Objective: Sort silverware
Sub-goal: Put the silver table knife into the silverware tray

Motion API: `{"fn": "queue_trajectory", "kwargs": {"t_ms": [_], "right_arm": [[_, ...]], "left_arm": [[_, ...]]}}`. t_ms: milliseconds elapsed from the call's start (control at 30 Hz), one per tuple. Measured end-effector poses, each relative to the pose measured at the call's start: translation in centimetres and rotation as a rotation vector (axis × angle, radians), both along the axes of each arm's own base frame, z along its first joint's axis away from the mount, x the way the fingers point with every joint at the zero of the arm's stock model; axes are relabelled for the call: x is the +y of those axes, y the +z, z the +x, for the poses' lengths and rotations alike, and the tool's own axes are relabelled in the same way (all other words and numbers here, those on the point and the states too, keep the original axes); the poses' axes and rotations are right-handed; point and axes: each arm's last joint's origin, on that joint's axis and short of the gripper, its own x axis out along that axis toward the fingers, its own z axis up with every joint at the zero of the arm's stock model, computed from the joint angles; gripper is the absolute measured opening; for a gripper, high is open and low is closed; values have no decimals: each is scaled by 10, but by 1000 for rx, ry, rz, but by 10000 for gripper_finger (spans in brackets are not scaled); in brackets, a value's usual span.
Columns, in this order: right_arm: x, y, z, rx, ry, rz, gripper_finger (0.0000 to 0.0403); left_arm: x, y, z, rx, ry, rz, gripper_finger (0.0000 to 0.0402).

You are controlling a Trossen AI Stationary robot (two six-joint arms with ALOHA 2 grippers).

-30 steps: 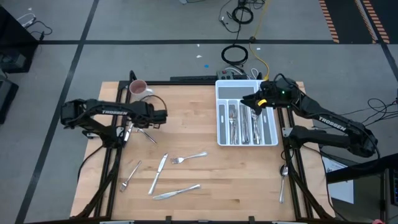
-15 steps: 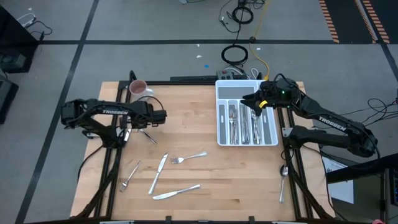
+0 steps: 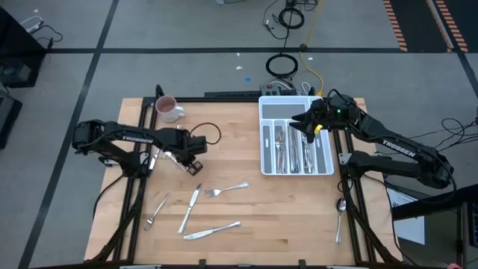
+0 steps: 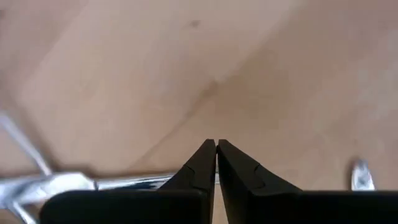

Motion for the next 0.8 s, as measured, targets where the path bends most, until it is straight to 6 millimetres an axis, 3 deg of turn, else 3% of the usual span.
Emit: {"fn": "queue_trajectory", "kwargs": {"t_ms": [433,600,800], "right_arm": [[0,0,0,-5,-3,2,169],[0,0,0,-3,-5,-4,169],[-2,0,0,13,-42,-37,169]], "left_arm": [[-4,0,-1,-31,-560,-103,25],[-3,0,-3,-46,-608,-170,46],[3,-1,-4,34,-599,-24,98]]}}
